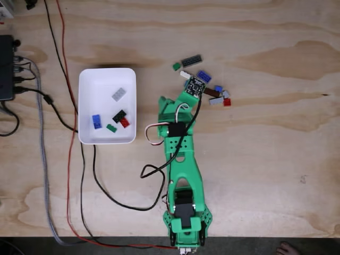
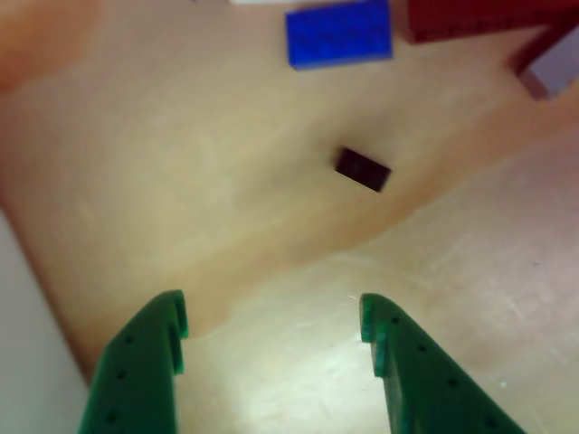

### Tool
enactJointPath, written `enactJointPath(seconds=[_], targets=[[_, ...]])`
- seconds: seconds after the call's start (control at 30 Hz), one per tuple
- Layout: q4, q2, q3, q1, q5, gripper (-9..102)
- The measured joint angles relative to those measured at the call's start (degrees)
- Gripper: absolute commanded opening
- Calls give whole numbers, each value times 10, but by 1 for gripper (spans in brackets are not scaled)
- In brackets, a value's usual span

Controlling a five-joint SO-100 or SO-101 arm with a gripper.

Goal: Put all lego bricks in the bin.

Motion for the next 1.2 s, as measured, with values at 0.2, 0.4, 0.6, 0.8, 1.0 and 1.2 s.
enactJointPath(seconds=[0.2,0.4,0.6,0.8,1.0,1.2], targets=[[-155,-72,65,-5,-63,23],[-264,-159,62,-8,-150,23],[-438,-192,127,27,-272,24],[-547,-152,229,51,-331,23],[-551,-157,221,85,-333,23],[-548,-194,178,101,-336,18]])
